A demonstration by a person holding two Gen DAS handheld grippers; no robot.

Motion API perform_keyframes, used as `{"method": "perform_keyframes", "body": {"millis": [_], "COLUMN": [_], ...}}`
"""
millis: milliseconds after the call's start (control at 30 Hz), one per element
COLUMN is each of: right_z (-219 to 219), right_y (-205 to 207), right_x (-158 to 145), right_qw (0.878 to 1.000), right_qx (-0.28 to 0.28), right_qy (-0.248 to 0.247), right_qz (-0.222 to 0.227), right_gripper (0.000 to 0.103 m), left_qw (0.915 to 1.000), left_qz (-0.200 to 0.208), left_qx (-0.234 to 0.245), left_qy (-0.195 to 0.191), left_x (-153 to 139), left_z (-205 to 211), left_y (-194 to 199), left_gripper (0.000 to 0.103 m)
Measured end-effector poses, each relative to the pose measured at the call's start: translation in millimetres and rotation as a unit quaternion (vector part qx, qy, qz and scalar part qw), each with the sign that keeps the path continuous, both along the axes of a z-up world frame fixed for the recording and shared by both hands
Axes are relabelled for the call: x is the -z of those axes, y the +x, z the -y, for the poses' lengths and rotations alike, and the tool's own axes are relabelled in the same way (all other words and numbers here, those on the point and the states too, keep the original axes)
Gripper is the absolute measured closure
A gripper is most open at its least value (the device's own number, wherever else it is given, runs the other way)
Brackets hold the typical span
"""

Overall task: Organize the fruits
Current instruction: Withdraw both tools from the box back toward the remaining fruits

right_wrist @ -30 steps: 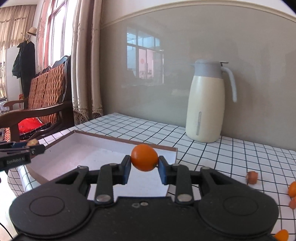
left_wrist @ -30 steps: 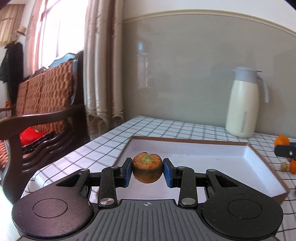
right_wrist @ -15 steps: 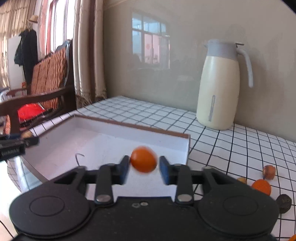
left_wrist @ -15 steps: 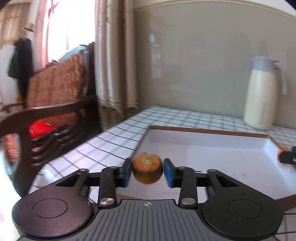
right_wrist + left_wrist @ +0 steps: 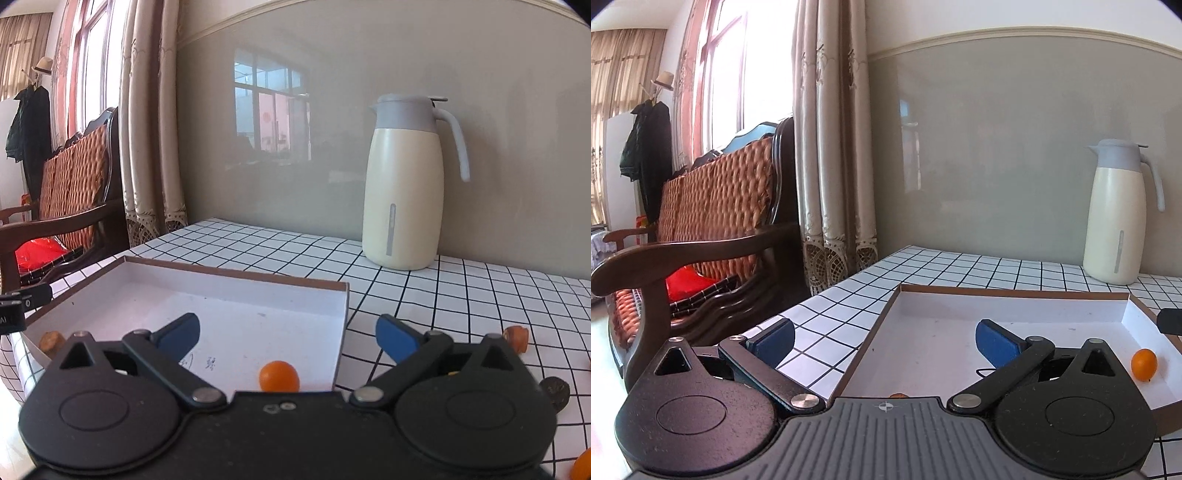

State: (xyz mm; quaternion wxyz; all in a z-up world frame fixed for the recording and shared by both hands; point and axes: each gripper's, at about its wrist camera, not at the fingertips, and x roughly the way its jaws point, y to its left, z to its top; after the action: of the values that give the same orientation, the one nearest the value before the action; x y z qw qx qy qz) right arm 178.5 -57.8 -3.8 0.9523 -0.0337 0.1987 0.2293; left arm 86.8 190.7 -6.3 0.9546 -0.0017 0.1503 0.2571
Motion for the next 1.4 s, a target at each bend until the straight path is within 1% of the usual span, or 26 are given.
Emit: {"method": "perform_keyframes", "body": {"millis": [200, 467, 667, 767, 867, 933, 1067, 1167, 1400], "right_z": [-2, -1, 7, 19, 30, 41, 65, 83, 124], "right_y": [1, -1, -18, -28, -36, -41, -48, -58, -77], "right_x": [0, 0, -7, -13, -20, -23, -24, -24, -22], "right_qw": [1.0, 1.0, 0.999, 0.999, 0.996, 0.995, 0.995, 0.994, 0.989], "right_qx": [-0.002, -0.002, 0.004, 0.015, 0.032, 0.041, 0.062, 0.08, 0.12], "right_qy": [-0.004, -0.008, -0.027, -0.035, -0.049, -0.054, -0.047, -0.046, -0.05], "right_qz": [-0.002, -0.001, 0.021, 0.033, 0.062, 0.071, 0.066, 0.064, 0.066], "right_gripper": [0.007, 0.007, 0.007, 0.007, 0.007, 0.007, 0.007, 0.007, 0.007], "left_qw": [0.9999, 1.0, 0.9997, 0.9991, 0.9981, 0.9972, 0.9947, 0.9918, 0.9833], "left_qz": [-0.007, -0.003, 0.005, 0.015, 0.026, 0.029, 0.037, 0.05, 0.058], "left_qx": [0.006, 0.008, 0.023, 0.037, 0.055, 0.068, 0.096, 0.118, 0.173], "left_qy": [0.004, 0.004, 0.005, 0.012, 0.013, 0.011, -0.001, -0.002, -0.001], "left_x": [1, -1, -6, -11, -16, -19, -24, -26, -25], "left_z": [2, 3, 15, 29, 43, 52, 73, 93, 137], "left_y": [2, 2, -5, -9, -14, -15, -21, -24, -24], "left_gripper": [0.0, 0.0, 0.0, 0.0, 0.0, 0.0, 0.0, 0.0, 0.0]}}
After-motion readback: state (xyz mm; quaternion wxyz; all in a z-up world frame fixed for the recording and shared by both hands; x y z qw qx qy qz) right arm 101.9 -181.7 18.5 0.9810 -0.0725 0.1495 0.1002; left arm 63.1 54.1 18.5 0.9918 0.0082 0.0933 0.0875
